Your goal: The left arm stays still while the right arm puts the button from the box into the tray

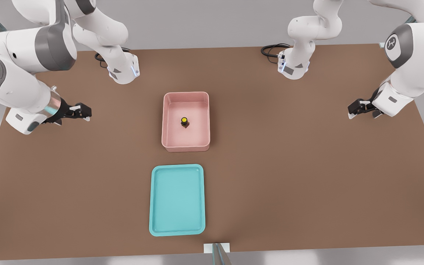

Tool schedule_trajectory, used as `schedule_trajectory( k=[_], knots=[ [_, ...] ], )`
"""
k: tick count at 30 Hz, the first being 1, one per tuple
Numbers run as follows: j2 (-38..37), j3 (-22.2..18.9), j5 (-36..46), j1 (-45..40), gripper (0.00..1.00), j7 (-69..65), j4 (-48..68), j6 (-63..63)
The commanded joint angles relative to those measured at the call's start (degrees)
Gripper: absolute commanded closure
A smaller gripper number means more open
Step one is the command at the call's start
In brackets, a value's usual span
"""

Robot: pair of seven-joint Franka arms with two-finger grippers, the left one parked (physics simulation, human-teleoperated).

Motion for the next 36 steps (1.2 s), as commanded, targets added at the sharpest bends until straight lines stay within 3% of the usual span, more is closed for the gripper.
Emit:
schedule_trajectory(
  k=[1, 4, 5, 8, 9, 10, 11, 12, 13, 14, 16, 18, 21, 36],
  knots=[
    [0.17, 0.01, -0.02, 0.1, 0.0, 0.41, -0.02, -0.93],
    [2.8, 1.59, 0.42, 5.27, 0.01, 1.9, -0.19, -1.81],
    [3.42, 1.95, 0.24, 14.15, 0.07, 17.8, -2.04, -4.89],
    [8.6, 3.79, 5.16, 24.79, 0.14, 20.28, -5.2, 3.9],
    [3.69, 1.61, 5.95, 29.44, 0.14, 21.68, -17.22, 15.57],
    [-2.11, -8.59, 5.95, 41.21, 0.14, 27.82, -30.24, 28.5],
    [-3.7, -14.66, 5.95, 48.08, 0.14, 35.91, -35.87, 31.59],
    [-4.67, -15.81, 5.95, 51.25, 0.14, 41.89, -42.37, 39.04],
    [-4.58, -16.25, 5.95, 51.78, 0.14, 46.99, -47.12, 48.81],
    [-3.27, -16.34, 5.69, 52.3, 0.14, 53.15, -47.74, 50.4],
    [0.52, -16.16, 6.39, 51.08, 0.15, 54.91, -47.74, 56.29],
    [-1.07, -16.25, 7.8, 50.98, 0.16, 54.99, -55.56, 66.74],
    [0.6, -16.25, 12.81, 51.69, 0.18, 55.7, -56.0, 71.57],
    [5.62, -16.16, 10.17, 51.78, 0.17, 48.31, -60.93, 71.84]
  ],
)
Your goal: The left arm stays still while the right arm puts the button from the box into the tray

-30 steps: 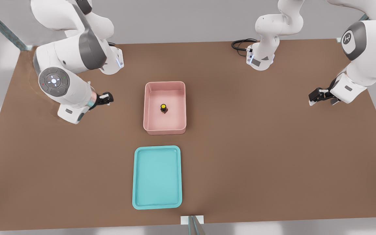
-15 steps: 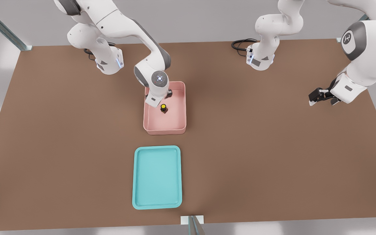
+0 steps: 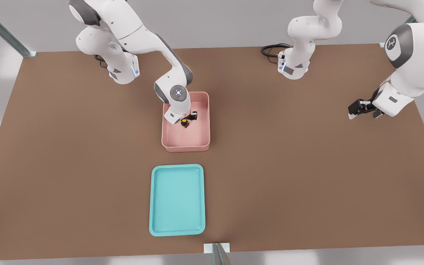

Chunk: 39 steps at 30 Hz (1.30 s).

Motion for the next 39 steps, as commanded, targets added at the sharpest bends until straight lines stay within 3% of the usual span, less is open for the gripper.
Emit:
schedule_trajectory(
  k=[1, 6, 9, 12, 23, 24, 26, 30, 33, 36, 39],
  knots=[
    [0.19, 0.01, 0.06, -0.05, 0.17, 7.11, -0.58, 2.04],
    [2.3, 0.09, 1.46, -0.05, 0.2, 9.04, -0.58, 4.06],
    [2.3, 0.44, 1.55, -0.05, 0.15, 24.95, -0.67, 3.71],
    [2.3, 0.44, 7.79, -0.05, 0.12, 25.04, -0.49, 3.97],
    [5.12, 0.44, 4.89, 0.04, 0.1, 24.17, -0.23, 5.03],
    [5.12, 0.44, 4.89, 0.13, 0.13, 24.17, -0.23, 5.03],
    [5.12, 0.53, 4.89, 0.13, 0.27, 24.17, -0.14, 5.03],
    [5.12, 0.53, 4.89, 0.04, 0.29, 24.17, 0.12, 5.03],
    [5.47, 0.53, 4.89, 0.04, 0.38, 24.17, 0.39, 5.03],
    [5.47, 0.53, 4.8, 0.04, 0.38, 24.08, 0.39, 5.03],
    [5.47, 0.53, 4.89, -0.05, 0.51, 22.23, 0.39, 5.03]
  ],
)
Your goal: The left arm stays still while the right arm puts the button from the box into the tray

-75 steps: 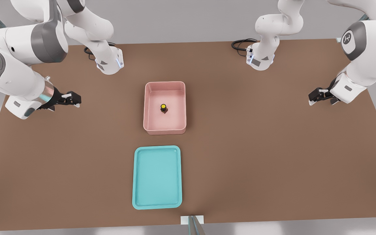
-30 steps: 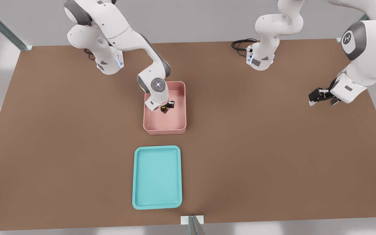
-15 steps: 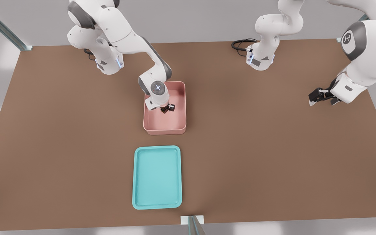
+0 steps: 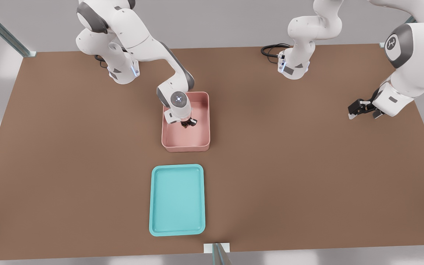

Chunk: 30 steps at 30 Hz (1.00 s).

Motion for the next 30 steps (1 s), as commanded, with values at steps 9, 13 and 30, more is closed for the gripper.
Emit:
schedule_trajectory(
  k=[9, 13, 30],
  knots=[
    [-4.35, 0.0, 0.08, -0.93, 0.61, -6.77, 0.55, -3.14],
    [-8.83, -0.18, 0.61, -1.02, 0.61, -9.59, 12.06, -17.81],
    [21.67, -0.62, 0.43, -18.95, 0.65, -39.91, 54.34, -17.47]
  ],
)
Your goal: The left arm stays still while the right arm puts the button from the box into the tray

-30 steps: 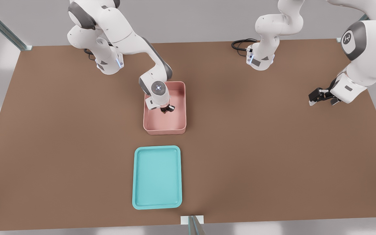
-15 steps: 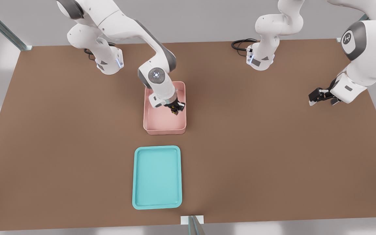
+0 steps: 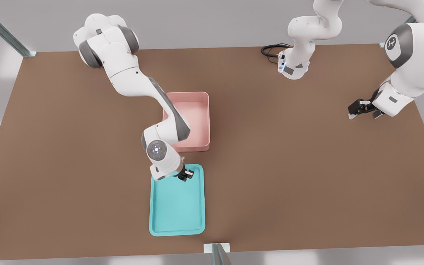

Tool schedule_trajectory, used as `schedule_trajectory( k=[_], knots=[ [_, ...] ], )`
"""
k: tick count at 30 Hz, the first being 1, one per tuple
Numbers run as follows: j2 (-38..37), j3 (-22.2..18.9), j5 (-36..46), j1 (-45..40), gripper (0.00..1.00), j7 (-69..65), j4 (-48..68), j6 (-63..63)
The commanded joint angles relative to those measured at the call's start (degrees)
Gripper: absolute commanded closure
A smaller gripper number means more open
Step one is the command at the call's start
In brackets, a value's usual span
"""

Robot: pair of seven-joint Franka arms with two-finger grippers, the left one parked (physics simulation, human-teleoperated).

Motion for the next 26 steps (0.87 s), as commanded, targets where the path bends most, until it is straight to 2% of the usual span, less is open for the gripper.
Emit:
schedule_trajectory(
  k=[1, 2, 3, 7, 10, 12, 13, 14, 15, 16, 17, 19, 20, 22, 26],
  knots=[
    [0.73, -0.05, -0.63, -0.28, 0.64, -19.0, 0.97, 2.59],
    [0.91, -0.05, -0.63, -0.28, 0.55, -19.0, 1.24, 2.86],
    [0.91, -0.14, -0.54, -0.28, 0.0, -19.44, 1.33, 2.86],
    [-0.32, -0.05, -0.45, -1.69, 0.0, -22.16, 2.56, 0.57],
    [-1.9, -0.05, -0.8, -2.39, 0.0, -25.94, 5.1, -7.51],
    [-14.9, 0.13, -0.89, -3.97, 0.0, -30.42, 4.84, -30.26],
    [-25.98, 0.48, -0.8, -5.29, 0.0, -30.86, -0.87, -44.34],
    [-31.26, 0.66, -0.89, -9.24, 0.0, -31.48, -2.98, -44.17],
    [-34.86, 0.57, -4.66, -12.32, 0.0, -33.94, -4.03, -44.61],
    [-37.06, 0.57, -12.05, -12.94, 0.0, -34.2, -3.6, -44.6],
    [-36.45, 0.39, -12.23, -13.38, 0.0, -34.12, -1.14, -51.1],
    [-36.1, 0.3, -16.01, -16.63, 0.0, -34.2, -0.87, -48.13],
    [-35.66, 0.3, -15.83, -17.95, 0.0, -41.15, -0.87, -47.16],
    [-32.4, 0.39, -10.03, -22.87, 0.0, -41.5, 2.47, -47.15],
    [-32.4, 0.39, -9.77, -22.87, 0.0, -41.32, 2.47, -47.15]
  ],
)
